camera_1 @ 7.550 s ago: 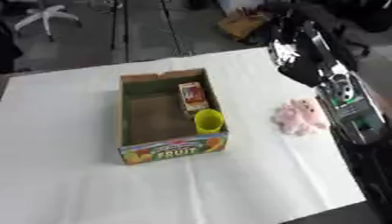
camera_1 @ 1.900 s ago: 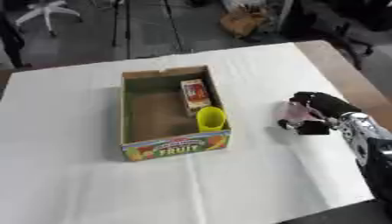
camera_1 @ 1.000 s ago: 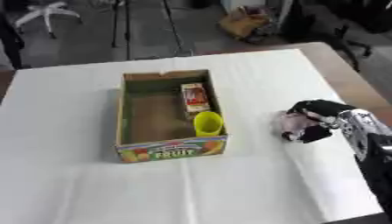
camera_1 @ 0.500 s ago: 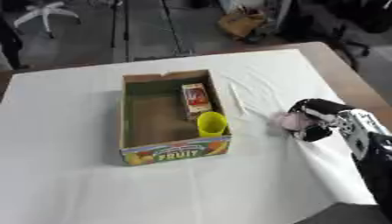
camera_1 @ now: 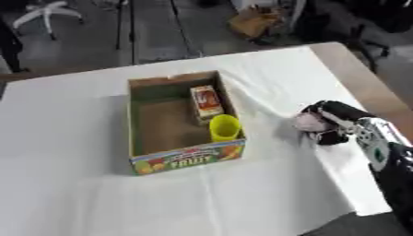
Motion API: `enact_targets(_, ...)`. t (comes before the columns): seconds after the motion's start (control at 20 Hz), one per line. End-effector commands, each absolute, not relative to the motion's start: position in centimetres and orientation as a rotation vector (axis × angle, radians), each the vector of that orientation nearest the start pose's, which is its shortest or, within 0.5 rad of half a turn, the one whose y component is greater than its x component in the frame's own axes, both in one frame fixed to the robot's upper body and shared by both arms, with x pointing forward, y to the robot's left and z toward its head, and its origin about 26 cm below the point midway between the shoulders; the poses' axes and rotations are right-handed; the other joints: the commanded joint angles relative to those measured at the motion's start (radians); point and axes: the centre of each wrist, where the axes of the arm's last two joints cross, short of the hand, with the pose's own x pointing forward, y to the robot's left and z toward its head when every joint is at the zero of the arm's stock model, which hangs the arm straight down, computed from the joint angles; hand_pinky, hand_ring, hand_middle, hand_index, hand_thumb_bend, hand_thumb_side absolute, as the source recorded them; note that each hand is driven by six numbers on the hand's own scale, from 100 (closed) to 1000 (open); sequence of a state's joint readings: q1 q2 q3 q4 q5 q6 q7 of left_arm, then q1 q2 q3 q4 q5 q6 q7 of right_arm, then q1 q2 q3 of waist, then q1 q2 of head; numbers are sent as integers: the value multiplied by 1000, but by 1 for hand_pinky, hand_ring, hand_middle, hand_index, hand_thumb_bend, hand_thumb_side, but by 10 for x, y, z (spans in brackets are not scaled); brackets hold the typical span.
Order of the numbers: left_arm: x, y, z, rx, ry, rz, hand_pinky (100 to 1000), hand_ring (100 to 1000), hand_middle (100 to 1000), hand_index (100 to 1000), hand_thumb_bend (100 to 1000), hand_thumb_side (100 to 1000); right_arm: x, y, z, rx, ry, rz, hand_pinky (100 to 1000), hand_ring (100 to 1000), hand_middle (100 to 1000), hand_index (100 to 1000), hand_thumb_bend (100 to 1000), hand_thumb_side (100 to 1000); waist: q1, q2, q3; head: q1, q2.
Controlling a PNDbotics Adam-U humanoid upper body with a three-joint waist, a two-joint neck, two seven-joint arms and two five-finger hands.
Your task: Pick up objects on the table and place them in the box.
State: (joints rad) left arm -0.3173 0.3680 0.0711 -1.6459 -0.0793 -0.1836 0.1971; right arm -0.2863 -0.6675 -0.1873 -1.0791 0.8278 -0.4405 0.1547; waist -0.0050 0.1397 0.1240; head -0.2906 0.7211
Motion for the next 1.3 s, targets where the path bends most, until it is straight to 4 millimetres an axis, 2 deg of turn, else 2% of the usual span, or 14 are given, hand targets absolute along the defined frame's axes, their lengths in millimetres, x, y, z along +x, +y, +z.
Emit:
enact_targets(0.05,344,318,145,487,-2191,-181,757,739,728,856,568,960,330,-488,103,-1049,-1451,1176,100,284,596,605,100,100,-1,-12,-2,2,6)
enact_targets(0.1,344,318,145,487,-2191,-181,757,739,728,856,568,960,331,-485,108,-1060,-1494,1162,100,287,602,605,100,373,-1,-12,-3,2,6)
enact_targets(0.15,344,318,145,487,-2191,-182,758,739,728,855,569,960,332,-482,113,-1071,-1536,1144,100,294,600,605,100,142,-1,-12,-3,1,6)
enact_targets(0.3,344,318,145,486,-2191,-183,758,739,728,855,569,960,333,-473,122,-1076,-1604,1094,100,295,601,605,100,146,-2,-12,-2,1,6)
enact_targets(0.35,344,318,145,486,-2191,-183,758,739,728,855,570,959,334,-470,124,-1072,-1623,1077,100,300,604,608,100,225,-2,-13,-2,1,6)
enact_targets(0.4,344,318,145,486,-2191,-183,758,739,728,855,570,959,335,-467,126,-1066,-1639,1061,100,300,604,608,100,225,-2,-12,-1,1,6)
enact_targets(0.45,344,318,145,486,-2191,-184,758,739,728,856,571,959,336,-463,128,-1056,-1657,1050,100,308,607,609,100,284,-2,-12,0,0,6)
enact_targets(0.55,344,318,145,486,-2193,-184,758,739,728,855,572,958,338,-456,131,-1033,-1691,1032,100,307,603,608,100,304,-2,-12,1,0,5)
enact_targets(0.8,344,318,146,485,-2194,-185,758,739,728,855,572,959,342,-442,142,-969,-1761,1010,100,308,604,608,100,299,-2,-13,2,-2,3)
enact_targets(0.9,345,317,146,484,-2195,-187,758,739,728,855,571,959,344,-434,149,-935,-1793,1024,100,309,604,609,100,284,-2,-13,3,-4,2)
enact_targets(0.95,345,316,146,478,-2194,-192,758,739,728,855,571,958,345,-430,154,-918,-1814,1038,100,317,608,611,100,247,-2,-16,8,-13,4)
enact_targets(1.2,345,315,145,471,-2192,-197,759,739,728,855,571,958,359,-382,187,-762,-1984,1222,100,325,613,616,100,200,1,-18,11,-19,2)
enact_targets(1.3,345,315,145,472,-2192,-197,759,739,728,855,571,958,361,-372,194,-710,-1999,1255,100,325,614,616,100,195,1,-19,9,-18,2)
